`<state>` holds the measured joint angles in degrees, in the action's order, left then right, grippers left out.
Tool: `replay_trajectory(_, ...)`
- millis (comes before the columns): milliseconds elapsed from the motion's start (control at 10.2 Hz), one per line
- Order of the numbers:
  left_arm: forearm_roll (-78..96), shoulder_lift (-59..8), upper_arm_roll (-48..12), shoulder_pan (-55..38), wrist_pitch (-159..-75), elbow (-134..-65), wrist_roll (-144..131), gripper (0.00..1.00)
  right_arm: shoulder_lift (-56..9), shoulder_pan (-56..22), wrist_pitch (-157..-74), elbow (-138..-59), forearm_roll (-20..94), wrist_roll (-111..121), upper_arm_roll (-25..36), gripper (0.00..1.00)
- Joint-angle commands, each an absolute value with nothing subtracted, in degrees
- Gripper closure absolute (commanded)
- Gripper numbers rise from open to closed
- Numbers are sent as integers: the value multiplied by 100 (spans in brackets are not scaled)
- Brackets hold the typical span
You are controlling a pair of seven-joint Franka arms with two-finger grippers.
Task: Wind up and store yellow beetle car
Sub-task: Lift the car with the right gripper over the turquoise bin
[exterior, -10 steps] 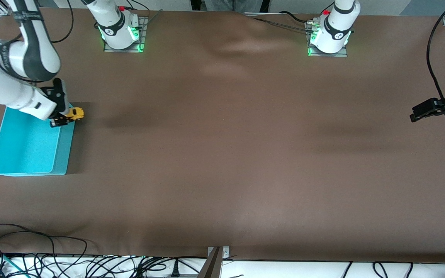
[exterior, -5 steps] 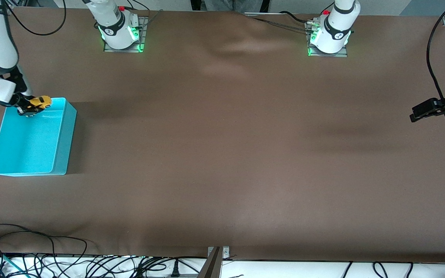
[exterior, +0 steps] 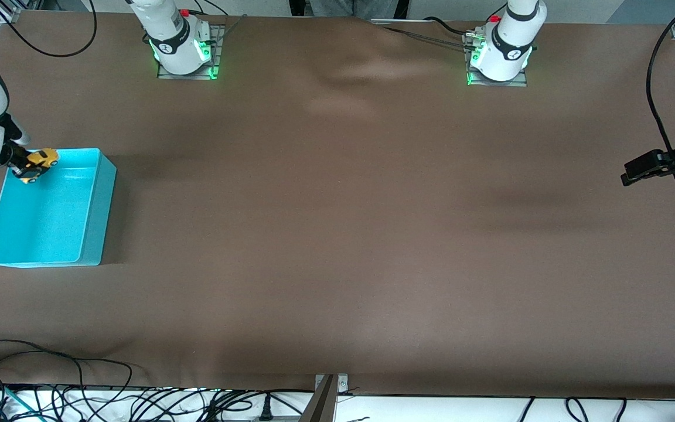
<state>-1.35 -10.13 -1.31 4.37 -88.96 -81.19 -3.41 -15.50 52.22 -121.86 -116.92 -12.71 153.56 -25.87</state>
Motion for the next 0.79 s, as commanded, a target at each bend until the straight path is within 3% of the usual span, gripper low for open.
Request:
replay_trajectory(0, 44, -993, -97, 439, -8886, -8165, -193, 0, -2117, 5335, -12216, -11172, -1669, 15513, -2698, 100)
replay_trajectory(689, 44, -1002, -97, 457, -8895, -8121, -9, 0, -3031, 5528, -13121, -11197, -2012, 15592, -2689, 100)
